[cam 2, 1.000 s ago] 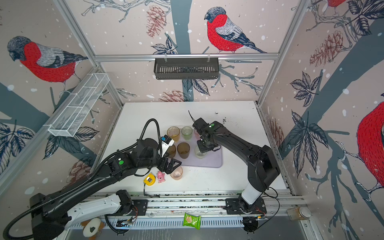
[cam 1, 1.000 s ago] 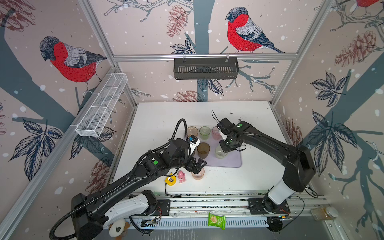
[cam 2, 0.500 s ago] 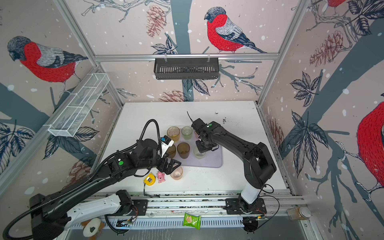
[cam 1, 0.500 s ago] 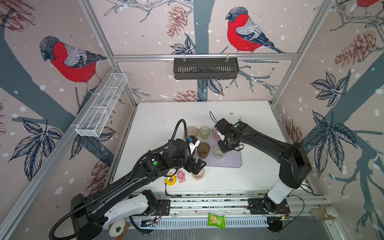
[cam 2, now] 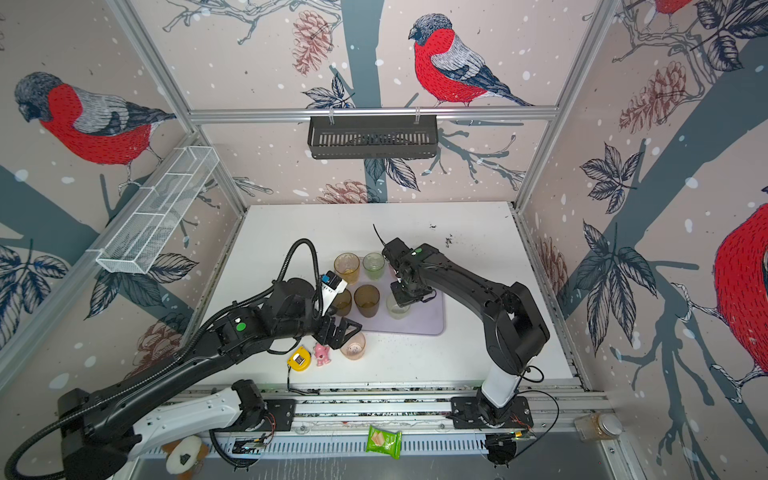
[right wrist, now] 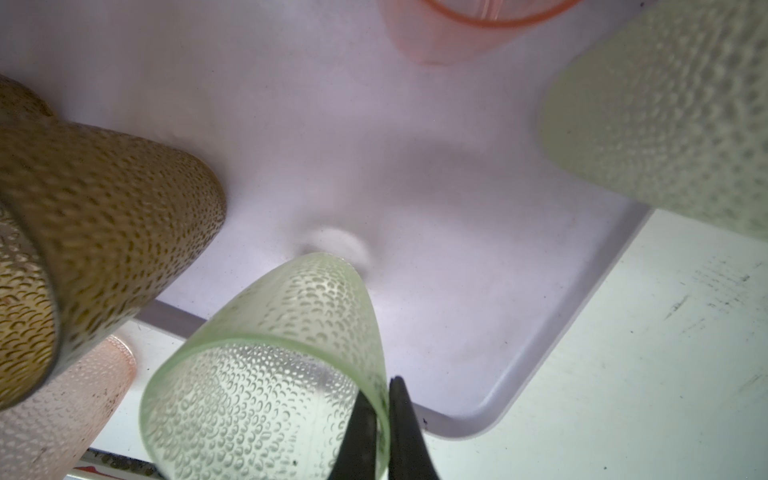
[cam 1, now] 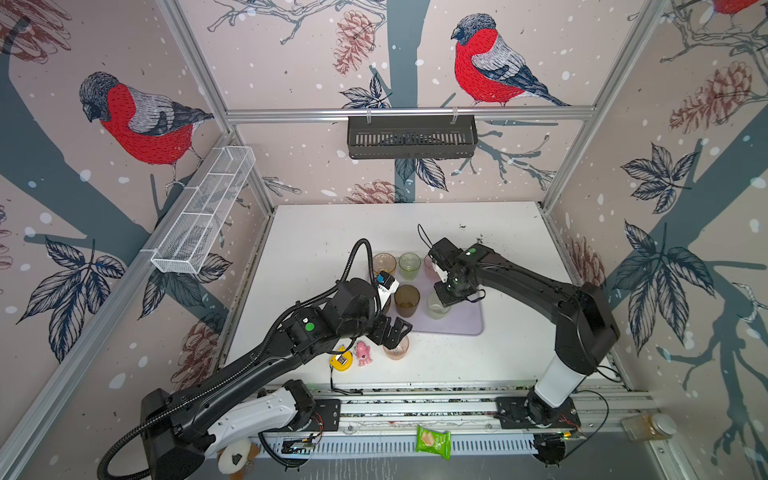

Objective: Place the glasses into the tray
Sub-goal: 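Lower the pale green glass onto the tray beside the olive glasses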

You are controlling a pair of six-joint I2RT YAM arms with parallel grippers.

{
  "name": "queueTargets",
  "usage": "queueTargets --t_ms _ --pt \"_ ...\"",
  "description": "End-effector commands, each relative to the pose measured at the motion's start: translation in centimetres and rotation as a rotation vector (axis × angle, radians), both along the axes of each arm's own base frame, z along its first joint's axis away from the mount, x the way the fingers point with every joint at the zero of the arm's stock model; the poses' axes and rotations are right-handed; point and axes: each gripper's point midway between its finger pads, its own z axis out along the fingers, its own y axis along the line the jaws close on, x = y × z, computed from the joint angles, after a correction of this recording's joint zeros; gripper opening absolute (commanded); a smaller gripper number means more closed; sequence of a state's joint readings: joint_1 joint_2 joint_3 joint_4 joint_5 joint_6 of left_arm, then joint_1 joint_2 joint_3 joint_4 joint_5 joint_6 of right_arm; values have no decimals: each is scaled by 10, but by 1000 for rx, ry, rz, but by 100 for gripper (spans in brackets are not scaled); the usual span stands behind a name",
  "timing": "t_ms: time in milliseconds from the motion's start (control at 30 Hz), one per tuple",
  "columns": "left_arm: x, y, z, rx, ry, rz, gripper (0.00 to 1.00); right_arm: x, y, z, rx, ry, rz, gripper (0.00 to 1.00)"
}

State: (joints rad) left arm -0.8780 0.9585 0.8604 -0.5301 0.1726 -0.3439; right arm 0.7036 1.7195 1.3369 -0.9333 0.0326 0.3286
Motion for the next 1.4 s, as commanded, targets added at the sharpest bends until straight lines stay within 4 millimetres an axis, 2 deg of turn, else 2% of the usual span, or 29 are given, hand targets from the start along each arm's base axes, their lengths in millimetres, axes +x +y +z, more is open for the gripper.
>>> queueTargets --t_ms 0,500,1100,1367 --pt "2 0 2 -6 -6 12 98 4 3 -1 9 -8 11 3" --pt "1 2 1 -2 -5 15 98 7 9 -6 14 0 20 4" --pt "2 1 0 3 -4 12 98 5 9 -10 15 9 20 9" --pt "2 1 -1 3 -3 11 98 4 9 -12 21 9 13 17"
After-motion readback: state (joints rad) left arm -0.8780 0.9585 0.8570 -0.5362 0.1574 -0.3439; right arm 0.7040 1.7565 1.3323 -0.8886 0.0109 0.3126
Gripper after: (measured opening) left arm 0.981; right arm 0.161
